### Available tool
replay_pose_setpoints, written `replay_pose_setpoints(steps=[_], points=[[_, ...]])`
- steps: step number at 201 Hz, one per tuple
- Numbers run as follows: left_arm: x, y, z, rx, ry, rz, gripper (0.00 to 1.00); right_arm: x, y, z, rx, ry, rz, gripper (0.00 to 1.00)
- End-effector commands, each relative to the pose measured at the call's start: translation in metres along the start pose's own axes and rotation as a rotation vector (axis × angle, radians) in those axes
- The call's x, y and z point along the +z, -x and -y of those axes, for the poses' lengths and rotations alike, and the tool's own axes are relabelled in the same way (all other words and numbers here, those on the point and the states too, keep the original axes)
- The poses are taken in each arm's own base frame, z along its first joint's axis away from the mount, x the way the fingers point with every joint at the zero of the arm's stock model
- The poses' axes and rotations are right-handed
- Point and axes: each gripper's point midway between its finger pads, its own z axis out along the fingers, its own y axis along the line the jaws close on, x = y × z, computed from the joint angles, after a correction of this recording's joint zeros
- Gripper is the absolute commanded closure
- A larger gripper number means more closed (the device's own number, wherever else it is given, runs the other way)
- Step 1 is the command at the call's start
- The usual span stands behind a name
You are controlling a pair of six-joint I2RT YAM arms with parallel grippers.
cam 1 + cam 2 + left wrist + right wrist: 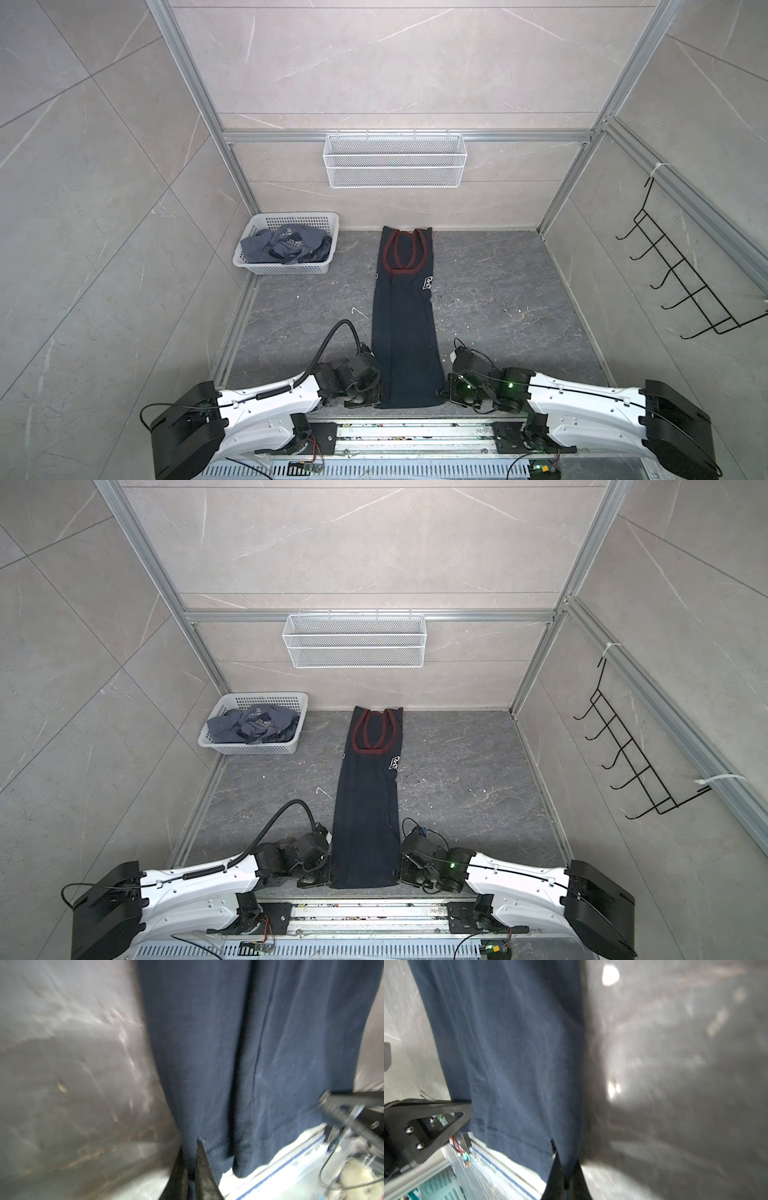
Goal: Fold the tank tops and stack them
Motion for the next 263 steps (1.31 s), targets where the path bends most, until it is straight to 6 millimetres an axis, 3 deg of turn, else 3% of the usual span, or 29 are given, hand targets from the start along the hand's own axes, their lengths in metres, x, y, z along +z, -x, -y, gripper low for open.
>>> replay_pose_setpoints(steps=[1,41,84,130,154,205,263], points=[[-0.015,-0.015,0.002,-0.003,0.045,-0.008,0.96,-0.014,-0.013,0.038,0.067,-0.132,0.039,1.0],[-0.023,-0.028,0.02,0.001,0.014,0.016,0.99,-0.043,-0.027,0.034,0.037,-0.126,0.076,1.0],[-0.053,0.01,0.062,0.035,-0.046,0.16,0.99,-0.065,-0.004,0.003,-0.005,-0.142,0.18,1.0],[-0.072,0.074,0.087,0.004,-0.088,0.275,1.0,-0.089,0.052,-0.032,-0.008,-0.096,0.251,1.0],[-0.083,0.115,0.099,0.002,-0.102,0.333,1.0,-0.092,0.095,-0.057,-0.028,-0.061,0.264,1.0],[-0.091,0.198,0.108,-0.016,-0.088,0.436,0.99,-0.07,0.176,-0.092,-0.079,-0.022,0.247,1.0],[-0.069,0.273,0.088,-0.088,-0.033,0.449,0.99,-0.04,0.258,-0.092,-0.09,-0.022,0.252,1.0]])
